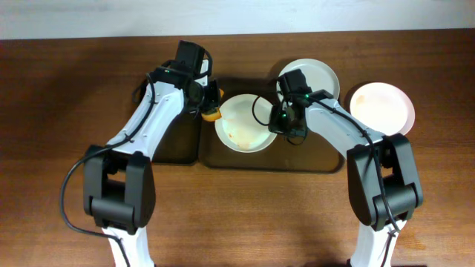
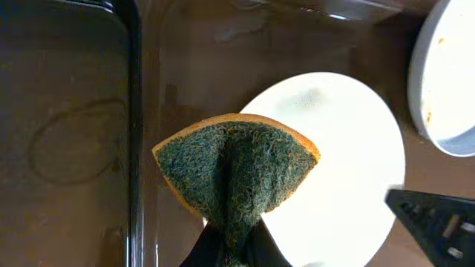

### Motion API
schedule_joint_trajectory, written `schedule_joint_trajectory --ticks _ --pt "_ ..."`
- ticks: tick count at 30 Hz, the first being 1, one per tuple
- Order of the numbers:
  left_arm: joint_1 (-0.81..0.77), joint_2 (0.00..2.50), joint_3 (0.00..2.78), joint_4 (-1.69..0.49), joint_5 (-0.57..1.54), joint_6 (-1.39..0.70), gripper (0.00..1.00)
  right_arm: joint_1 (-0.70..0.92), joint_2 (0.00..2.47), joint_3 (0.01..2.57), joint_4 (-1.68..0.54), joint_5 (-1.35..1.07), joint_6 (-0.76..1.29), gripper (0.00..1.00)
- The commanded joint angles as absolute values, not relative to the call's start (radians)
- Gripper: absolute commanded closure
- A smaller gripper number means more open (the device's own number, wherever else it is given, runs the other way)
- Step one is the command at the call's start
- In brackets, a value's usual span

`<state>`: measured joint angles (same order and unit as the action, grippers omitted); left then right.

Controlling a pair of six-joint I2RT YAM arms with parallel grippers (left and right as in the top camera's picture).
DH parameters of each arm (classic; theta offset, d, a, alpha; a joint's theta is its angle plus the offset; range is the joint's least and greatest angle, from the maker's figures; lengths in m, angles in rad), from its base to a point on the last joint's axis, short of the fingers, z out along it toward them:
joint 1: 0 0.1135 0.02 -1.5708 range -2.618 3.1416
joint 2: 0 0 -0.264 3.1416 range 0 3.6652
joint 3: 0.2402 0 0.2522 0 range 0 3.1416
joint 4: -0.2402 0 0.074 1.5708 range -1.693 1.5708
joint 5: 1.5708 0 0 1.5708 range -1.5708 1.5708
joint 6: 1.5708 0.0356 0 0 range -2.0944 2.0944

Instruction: Clean dirty plates on tray and stack at the side

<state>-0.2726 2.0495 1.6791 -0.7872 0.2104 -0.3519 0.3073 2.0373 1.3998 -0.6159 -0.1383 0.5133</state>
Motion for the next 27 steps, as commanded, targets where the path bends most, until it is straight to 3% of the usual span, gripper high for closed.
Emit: schedule_joint_trajectory --ticks 1,9,13,19,23,27 --pt "-0.276 2.09 1.679 -0.783 0.256 -0.342 1.0 0.305 2.056 1.392 -0.606 -0.183 0.487 0.96" --pt "-0.379 2.232 1.676 -0.673 0.207 -0.384 1.0 0.282 2.056 1.392 -0.568 -0.293 0.49 0.96" --pt "-0.41 2.292 1.673 -0.753 -0.138 -0.895 1.0 0.261 2.056 1.392 -0.569 -0.326 0.49 0.96" --pt "-0.439 2.292 1.67 -0.936 -0.091 -1.107 1.0 0.253 2.056 1.392 -0.572 -0.342 0.49 0.96" --pt "-0.464 2.292 1.67 -0.978 0.094 -1.133 1.0 0.254 2.056 1.392 -0.583 -0.348 0.49 0.96" --pt "-0.517 2.292 1.67 -0.982 0.033 -1.132 1.0 0.254 2.056 1.392 -0.59 -0.348 0.49 0.96"
